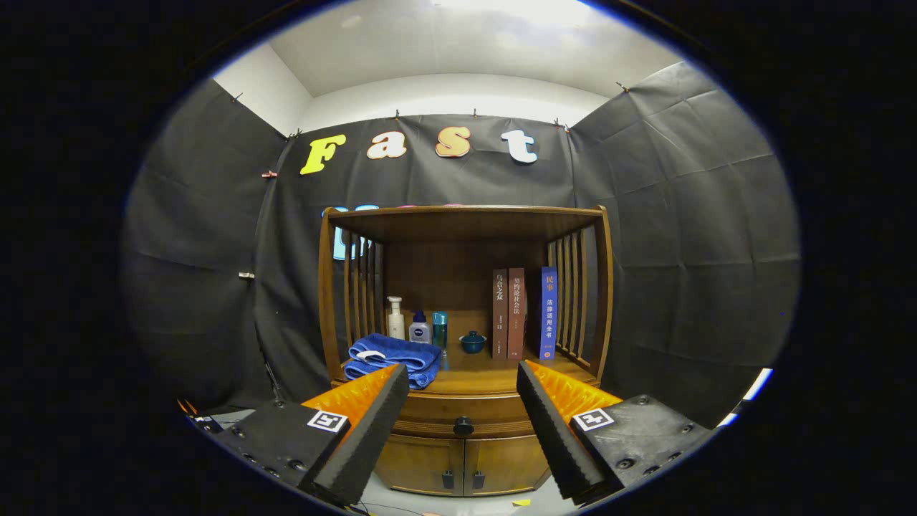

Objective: Pull open the drawer, take out the items inside it, and place them on the countertop above the cabinet.

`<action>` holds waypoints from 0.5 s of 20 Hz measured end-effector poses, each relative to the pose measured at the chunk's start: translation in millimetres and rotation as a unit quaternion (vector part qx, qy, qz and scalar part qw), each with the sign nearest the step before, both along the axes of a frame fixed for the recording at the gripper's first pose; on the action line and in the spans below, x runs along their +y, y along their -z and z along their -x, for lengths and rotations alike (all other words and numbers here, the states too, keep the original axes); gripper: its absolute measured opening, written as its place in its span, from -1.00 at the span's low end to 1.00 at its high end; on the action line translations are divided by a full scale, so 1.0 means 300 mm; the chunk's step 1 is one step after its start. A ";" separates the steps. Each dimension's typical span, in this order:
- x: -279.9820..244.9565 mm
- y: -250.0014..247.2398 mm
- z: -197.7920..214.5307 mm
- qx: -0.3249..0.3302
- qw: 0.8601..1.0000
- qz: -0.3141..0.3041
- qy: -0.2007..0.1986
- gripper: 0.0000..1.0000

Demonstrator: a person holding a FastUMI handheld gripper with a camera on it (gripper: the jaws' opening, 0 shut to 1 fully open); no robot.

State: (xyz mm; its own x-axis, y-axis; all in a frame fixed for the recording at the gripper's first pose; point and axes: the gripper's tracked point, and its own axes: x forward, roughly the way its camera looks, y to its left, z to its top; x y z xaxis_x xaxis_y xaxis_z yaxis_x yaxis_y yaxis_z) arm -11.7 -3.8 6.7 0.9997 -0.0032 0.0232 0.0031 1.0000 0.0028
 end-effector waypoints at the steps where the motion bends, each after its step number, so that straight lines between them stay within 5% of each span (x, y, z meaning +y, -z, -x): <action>1: -0.002 0.000 0.003 0.000 1.000 0.002 0.000 0.96; 10: -0.027 0.008 0.009 0.001 1.000 -0.009 0.004 0.96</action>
State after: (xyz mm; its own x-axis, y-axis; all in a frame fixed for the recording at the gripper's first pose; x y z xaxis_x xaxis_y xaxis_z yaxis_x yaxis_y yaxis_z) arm -14.4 -11.9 4.3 0.9997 -0.0122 0.0208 0.0117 0.9997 0.0212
